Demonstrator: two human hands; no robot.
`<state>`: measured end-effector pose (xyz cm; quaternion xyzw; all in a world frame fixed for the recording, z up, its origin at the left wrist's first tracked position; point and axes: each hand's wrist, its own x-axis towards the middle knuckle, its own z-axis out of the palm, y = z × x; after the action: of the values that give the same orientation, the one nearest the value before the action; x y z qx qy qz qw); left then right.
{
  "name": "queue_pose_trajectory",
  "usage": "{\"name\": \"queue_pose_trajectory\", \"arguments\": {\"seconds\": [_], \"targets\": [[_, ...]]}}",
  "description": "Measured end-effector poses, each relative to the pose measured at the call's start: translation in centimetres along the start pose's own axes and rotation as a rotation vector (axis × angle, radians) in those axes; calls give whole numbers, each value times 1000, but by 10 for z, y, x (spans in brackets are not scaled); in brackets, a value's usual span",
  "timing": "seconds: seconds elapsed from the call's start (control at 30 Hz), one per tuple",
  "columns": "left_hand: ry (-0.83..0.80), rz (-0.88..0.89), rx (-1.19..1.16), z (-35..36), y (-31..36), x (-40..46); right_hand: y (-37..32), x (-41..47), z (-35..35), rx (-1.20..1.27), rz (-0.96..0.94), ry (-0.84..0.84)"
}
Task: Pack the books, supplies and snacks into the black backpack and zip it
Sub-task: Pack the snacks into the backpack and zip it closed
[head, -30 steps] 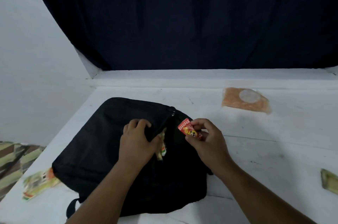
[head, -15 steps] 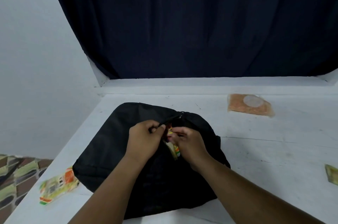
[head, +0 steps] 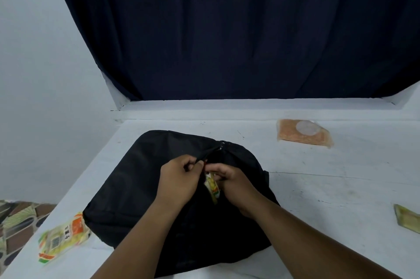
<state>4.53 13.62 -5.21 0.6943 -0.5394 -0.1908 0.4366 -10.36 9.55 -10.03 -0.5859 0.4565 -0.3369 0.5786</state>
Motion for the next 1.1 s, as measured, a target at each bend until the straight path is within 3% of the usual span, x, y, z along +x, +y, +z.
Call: {"name": "queue_pose_trajectory", "arguments": {"seconds": [0.1, 0.27, 0.47, 0.6, 0.7, 0.8, 0.93, 1.1], "targets": [[15, 28, 21, 7, 0, -6, 0, -13, -15, 31, -23, 74], [75, 224, 201, 44, 8, -32, 7, -43, -55, -5, -113, 235], [-54, 452, 310, 117, 33, -73, 23, -91, -126, -136, -158, 335], [-254, 390, 160, 178, 48, -110, 45, -129, -190, -320, -138, 408], [-330, 299, 179, 219, 42, -135, 61, -157, -235, -468, -120, 473], [-306, 236, 303, 243, 33, -156, 80, -181, -278, -696, -117, 461], [-261, 245, 368, 246, 39, -164, 105, -205, -330, -997, 95, 460], [-220, 253, 397, 247, 41, -167, 135, -223, -362, -1175, 200, 396]]}}
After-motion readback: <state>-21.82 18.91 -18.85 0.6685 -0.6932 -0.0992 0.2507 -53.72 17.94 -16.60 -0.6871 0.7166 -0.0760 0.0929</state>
